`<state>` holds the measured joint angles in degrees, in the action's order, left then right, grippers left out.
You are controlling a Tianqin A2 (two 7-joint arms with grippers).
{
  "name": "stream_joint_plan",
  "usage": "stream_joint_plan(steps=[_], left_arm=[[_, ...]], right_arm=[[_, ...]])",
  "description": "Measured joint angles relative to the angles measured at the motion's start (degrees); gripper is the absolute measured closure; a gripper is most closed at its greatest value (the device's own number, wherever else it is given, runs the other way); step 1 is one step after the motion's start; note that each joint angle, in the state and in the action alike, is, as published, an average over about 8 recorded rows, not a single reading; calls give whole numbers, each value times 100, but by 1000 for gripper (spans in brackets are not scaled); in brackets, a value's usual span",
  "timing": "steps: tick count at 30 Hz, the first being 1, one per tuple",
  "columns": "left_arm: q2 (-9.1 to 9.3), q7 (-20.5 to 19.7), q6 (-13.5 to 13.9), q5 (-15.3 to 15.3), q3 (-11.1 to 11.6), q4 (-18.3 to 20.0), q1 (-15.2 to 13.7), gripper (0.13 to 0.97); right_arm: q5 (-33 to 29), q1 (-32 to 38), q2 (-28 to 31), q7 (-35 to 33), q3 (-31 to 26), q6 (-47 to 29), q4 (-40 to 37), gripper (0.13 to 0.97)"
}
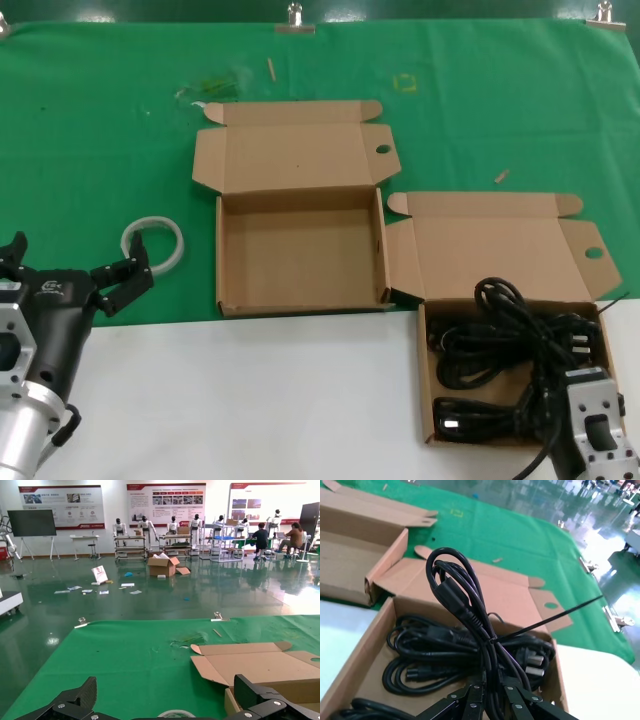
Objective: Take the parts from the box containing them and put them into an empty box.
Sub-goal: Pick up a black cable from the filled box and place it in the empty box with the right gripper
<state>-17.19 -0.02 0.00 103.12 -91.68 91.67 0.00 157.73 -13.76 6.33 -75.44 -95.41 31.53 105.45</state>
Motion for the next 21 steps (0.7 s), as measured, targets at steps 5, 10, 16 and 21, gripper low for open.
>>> stream_joint_plan(steps=[5, 10, 16, 21], left_arm=[[0, 0, 0, 0, 0, 0, 0, 132], [0, 0, 0, 0, 0, 0, 0, 132], [0, 0, 0, 0, 0, 0, 0, 132], [0, 0, 0, 0, 0, 0, 0, 132]], right_arm=[[0, -32, 0, -91, -39, 201, 376, 927], [0, 73, 0, -197, -122, 397, 710, 927], [0, 409, 0, -273, -279, 442, 783, 927], [0, 941, 0, -324, -520, 294, 435, 927]])
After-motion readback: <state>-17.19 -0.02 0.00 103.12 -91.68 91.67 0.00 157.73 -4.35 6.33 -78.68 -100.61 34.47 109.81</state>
